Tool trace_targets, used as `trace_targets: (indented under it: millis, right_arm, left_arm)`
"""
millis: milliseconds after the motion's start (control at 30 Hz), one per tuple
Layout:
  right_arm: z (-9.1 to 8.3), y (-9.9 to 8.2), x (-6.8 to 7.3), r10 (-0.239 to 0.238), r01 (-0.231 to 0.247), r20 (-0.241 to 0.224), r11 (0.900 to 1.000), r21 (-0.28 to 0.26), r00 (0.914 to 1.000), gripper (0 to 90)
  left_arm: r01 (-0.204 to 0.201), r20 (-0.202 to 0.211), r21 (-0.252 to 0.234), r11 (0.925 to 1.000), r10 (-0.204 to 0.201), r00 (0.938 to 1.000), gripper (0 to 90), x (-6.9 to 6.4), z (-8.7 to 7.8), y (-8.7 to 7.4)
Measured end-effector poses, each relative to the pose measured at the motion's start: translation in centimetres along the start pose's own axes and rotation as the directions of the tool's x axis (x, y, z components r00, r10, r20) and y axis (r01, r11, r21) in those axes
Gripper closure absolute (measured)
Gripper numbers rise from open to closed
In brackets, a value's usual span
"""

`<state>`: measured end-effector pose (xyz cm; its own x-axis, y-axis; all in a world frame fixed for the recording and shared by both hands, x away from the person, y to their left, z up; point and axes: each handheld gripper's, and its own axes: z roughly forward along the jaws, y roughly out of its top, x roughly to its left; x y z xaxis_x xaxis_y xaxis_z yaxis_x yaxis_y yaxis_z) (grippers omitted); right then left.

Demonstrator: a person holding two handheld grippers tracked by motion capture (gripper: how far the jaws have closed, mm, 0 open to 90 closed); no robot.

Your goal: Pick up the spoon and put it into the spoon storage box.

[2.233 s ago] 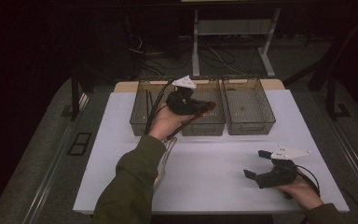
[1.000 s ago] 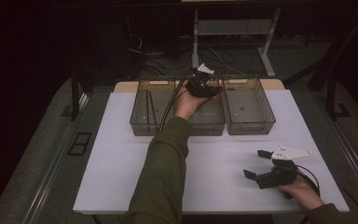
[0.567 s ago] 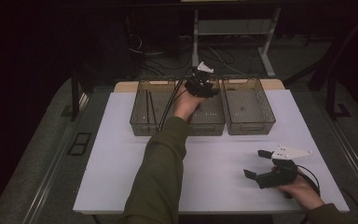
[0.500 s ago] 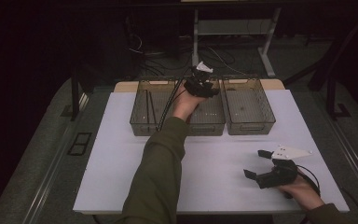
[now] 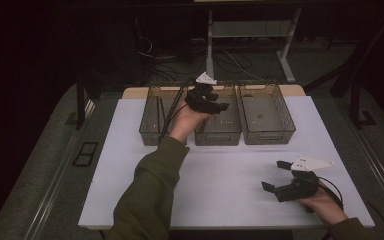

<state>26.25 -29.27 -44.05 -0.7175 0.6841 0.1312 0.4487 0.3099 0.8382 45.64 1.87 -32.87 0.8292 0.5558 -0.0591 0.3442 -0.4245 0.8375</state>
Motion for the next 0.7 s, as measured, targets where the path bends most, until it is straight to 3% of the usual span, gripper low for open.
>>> trace_targets:
  millis: [300, 633, 700]
  right_arm:
    - [0.1, 0.0, 0.0, -0.003, 0.003, 0.004, 1.0, 0.003, 1.0, 1.8]
    - [0.1, -0.1, -0.1, -0.003, 0.002, 0.017, 1.0, 0.009, 0.9999, 1.8]
    - [0.1, -0.1, -0.1, -0.003, 0.003, 0.019, 0.9999, 0.011, 0.9998, 1.8]
  left_arm:
    - [-0.004, 0.001, -0.006, 1.0, 0.004, 1.0, 33.1, -1.9, -4.4, -2.7]
    - [-0.001, -0.015, 0.039, 0.9992, 0.001, 0.9999, 35.9, -3.3, -7.8, -7.0]
    - [0.015, -0.023, 0.043, 0.999, -0.014, 0.9996, 38.5, -3.6, -8.3, -7.9]
